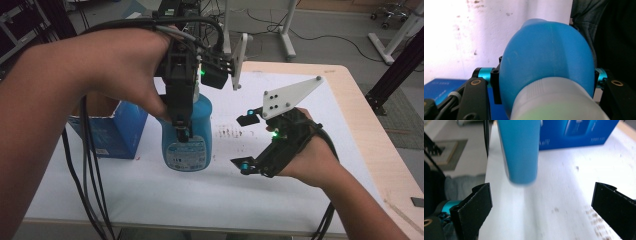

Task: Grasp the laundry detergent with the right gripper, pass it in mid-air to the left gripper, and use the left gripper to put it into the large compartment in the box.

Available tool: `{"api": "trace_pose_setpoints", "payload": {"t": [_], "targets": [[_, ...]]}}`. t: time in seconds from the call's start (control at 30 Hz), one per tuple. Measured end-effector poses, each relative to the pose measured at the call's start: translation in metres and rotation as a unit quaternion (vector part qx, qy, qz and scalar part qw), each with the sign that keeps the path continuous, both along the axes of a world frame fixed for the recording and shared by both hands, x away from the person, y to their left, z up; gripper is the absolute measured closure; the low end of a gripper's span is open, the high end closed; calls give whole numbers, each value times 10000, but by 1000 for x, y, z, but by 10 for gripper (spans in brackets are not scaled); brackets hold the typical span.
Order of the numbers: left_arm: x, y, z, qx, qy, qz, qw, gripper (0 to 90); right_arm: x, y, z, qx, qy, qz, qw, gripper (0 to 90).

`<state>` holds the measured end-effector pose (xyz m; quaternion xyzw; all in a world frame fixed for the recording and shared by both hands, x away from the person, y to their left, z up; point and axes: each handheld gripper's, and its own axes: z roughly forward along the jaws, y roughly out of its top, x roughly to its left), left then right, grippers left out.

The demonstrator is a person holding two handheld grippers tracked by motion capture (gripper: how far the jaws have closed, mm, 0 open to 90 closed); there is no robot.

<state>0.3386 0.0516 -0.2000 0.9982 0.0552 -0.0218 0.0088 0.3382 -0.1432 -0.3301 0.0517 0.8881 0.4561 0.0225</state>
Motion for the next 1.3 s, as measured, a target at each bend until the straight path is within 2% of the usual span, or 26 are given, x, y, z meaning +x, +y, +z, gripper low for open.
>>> {"api": "trace_pose_setpoints", "payload": {"t": [0.17,0.23,0.3,0.37,0.4,0.43,0.47,0.53,0.6,0.63,0.67,0.7,0.73,0.8,0.83,0.9,0.97,1.0,1.17,1.2,1.27,1.3], "targets": [[3,18,18,-28,-55,311,9995,390,7,-14,9,-493,-180,-143,9985,6],[6,27,26,-32,-61,445,9990,390,12,-20,15,-753,-253,-222,9966,6],[8,39,37,-46,-97,667,9977,390,18,-27,21,-1089,-283,-267,9933,5],[11,50,46,-52,-150,850,9963,389,24,-32,27,-1411,-221,-290,9893,5],[12,57,53,-72,-191,1028,9945,389,27,-34,29,-1531,-261,-297,9874,5],[13,62,57,-51,-208,1106,9936,389,30,-37,32,-1739,-256,-302,9840,6],[15,69,64,-33,-235,1278,9915,389,33,-38,34,-1847,-224,-294,9821,6],[19,80,73,-37,-264,1515,9881,389,39,-42,39,-2158,-227,-320,9757,6],[24,89,79,-38,-253,1744,9843,388,46,-45,42,-2384,-142,-286,9706,6],[27,95,83,-38,-261,1891,9816,388,48,-46,43,-2483,-140,-299,9681,6],[29,99,85,-38,-256,1947,9805,388,53,-48,44,-2602,-124,-304,9650,6],[31,105,88,-65,-253,2066,9781,388,56,-49,45,-2669,-76,-289,9633,6],[33,110,91,-114,-241,2208,9750,388,60,-50,45,-2790,-27,-272,9599,6],[37,121,97,-245,-229,2557,9662,387,65,-51,45,-3006,-55,-290,9533,6],[38,125,100,-260,-223,2673,9630,387,67,-52,45,-3060,-52,-259,9517,6],[41,135,104,-284,-260,3052,9515,387,70,-53,45,-3154,-41,-299,9485,6],[44,143,107,-225,-308,3350,9415,387,73,-55,46,-3139,-32,-327,9489,6],[46,146,107,-238,-339,3576,9330,387,74,-55,45,-3112,-29,-346,9497,6],[57,162,103,-31,-371,4326,9008,387,77,-55,42,-3175,-61,-364,9475,6],[59,165,102,-27,-381,4426,8959,387,76,-54,42,-3171,-57,-382,9476,6],[62,169,98,-25,-412,4564,8888,387,76,-53,42,-3190,-74,-363,9470,6],[63,171,96,-12,-414,4599,8870,387,76,-53,42,-3180,-73,-339,9475,7]]}}
